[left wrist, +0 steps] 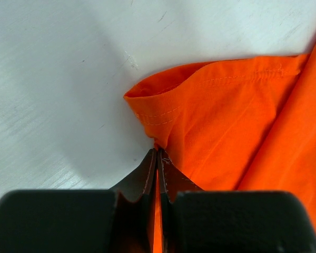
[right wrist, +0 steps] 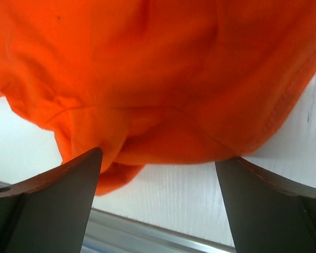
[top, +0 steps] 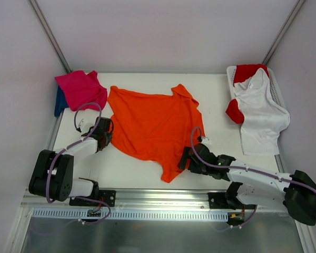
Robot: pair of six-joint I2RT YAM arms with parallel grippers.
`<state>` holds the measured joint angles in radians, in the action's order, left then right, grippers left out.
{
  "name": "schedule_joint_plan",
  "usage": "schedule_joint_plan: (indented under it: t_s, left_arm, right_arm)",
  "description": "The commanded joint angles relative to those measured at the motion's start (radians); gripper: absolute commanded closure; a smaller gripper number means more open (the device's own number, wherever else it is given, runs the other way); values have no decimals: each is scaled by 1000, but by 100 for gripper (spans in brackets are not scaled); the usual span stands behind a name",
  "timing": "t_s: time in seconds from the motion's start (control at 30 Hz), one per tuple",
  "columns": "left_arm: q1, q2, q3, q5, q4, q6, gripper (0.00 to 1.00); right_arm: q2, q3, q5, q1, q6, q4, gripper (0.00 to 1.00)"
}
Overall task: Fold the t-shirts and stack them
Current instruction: Flatten the tshirt out
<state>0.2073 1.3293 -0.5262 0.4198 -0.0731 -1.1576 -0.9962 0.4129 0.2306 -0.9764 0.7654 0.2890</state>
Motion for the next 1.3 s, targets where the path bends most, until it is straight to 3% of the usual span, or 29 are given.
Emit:
schedule_joint_plan:
  t_s: [0.0,0.27,0.37,0.4,0.5,0.87,1.03,1.07,1.1,1.17,1.27]
  left_arm:
    - [-9,-22,-11,-10,4,24,100]
    - [-9,-9,-6,-4,4,32,100]
    - [-9,-2,-8,-6,4,32,100]
    - [-9,1,-6,-4,4,32,100]
    - [-9,-2,-8,5,4,33,100]
    - [-9,16,-14,-1,4,39,100]
    - [-9,19,-12,1,4,36,100]
    - [-9,19,-11,-1,3,35,100]
    - [-9,21,-9,-3,2,33,100]
    - [-9,21,-5,-4,3,32,100]
    - [-9,19,0,-4,4,33,100]
  right_arm:
    - [-103,16,33,18,-34,35,7]
    - [-130,24,27,51,-60,32,8]
    - [-102,6,18,64,-61,35,14]
    - [-73,1,19,65,-63,41,44]
    - [-10,-13,50,74,-55,105,99]
    - [152,39,142,156,-135,327,99]
    - [197,96,197,258,-193,446,100]
    - [192,107,214,269,-196,447,85]
    - [170,136,225,289,-198,467,61]
    - [147,170,266,300,-186,499,1]
    - [110,246,260,305,-189,529,1]
